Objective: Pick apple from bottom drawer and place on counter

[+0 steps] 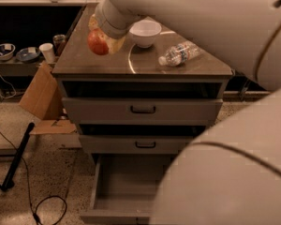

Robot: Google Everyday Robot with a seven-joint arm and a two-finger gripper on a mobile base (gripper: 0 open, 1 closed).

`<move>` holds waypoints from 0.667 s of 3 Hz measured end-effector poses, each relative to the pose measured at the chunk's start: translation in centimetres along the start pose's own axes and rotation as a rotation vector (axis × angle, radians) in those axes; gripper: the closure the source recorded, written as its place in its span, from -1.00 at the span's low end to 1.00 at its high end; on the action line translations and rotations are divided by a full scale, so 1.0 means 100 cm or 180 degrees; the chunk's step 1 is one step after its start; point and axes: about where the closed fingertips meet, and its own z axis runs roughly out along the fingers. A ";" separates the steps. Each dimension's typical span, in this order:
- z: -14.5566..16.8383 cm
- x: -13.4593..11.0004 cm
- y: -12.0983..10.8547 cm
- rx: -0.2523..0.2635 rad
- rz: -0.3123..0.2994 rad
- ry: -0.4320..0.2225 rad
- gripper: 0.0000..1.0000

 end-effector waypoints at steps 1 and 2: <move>0.017 -0.002 -0.005 -0.0085 -0.0024 -0.0038 1.00; 0.032 -0.003 -0.004 -0.0193 -0.0017 -0.0089 1.00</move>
Offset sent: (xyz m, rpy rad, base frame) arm 0.0379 0.0337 -0.0314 -0.0592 0.1004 0.0279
